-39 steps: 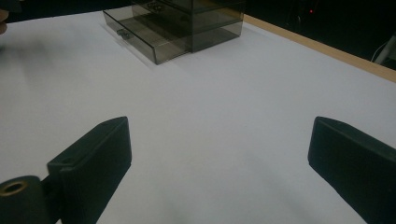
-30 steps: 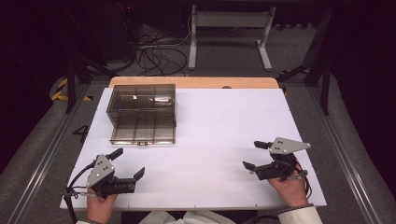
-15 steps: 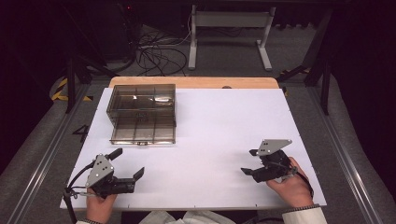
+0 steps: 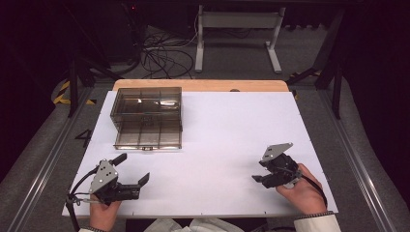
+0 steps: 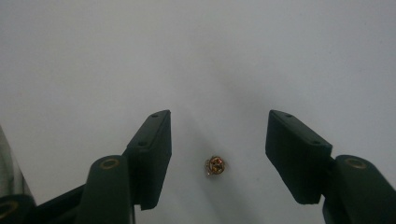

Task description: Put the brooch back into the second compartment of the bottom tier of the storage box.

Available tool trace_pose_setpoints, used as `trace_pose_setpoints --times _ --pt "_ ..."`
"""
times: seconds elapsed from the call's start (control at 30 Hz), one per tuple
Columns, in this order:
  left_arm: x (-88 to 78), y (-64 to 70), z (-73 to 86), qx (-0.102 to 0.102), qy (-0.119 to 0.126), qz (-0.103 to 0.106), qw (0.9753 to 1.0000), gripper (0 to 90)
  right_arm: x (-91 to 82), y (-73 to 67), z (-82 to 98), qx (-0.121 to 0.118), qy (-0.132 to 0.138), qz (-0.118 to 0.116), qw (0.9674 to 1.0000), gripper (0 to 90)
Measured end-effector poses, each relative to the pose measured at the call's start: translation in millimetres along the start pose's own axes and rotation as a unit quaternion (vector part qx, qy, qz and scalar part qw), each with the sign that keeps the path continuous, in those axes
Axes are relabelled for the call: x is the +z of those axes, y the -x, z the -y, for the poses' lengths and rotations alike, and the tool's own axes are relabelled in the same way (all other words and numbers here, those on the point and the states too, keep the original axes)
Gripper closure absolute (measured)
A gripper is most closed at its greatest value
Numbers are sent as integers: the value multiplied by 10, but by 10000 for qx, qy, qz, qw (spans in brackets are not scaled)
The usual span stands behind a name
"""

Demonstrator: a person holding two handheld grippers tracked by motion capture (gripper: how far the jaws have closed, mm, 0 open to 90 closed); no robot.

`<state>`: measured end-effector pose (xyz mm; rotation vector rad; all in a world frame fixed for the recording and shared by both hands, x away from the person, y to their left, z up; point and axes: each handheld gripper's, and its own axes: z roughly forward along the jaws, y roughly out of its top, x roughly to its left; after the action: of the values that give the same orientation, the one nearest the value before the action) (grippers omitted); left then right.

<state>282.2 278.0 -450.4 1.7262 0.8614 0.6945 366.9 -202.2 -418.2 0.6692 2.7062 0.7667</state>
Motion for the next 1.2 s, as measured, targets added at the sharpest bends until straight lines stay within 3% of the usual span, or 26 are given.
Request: trace_pose_setpoints --times 0.5,0.63,0.83,1.2 --pt "6 -3 -2 -11 -8 1 10000 15 140 25 -25 -10 -745 -32 9972 497" --pt "11 0 -2 -6 1 3 10000 15 152 29 -21 -2 -801 -30 9968 508" --pt "9 -2 -2 -3 -2 -4 10000 15 189 21 -19 -60 -1004 -41 9949 620" --pt "8 -2 -2 -2 7 -8 10000 16 233 39 -5 13 -1049 -155 9944 772"
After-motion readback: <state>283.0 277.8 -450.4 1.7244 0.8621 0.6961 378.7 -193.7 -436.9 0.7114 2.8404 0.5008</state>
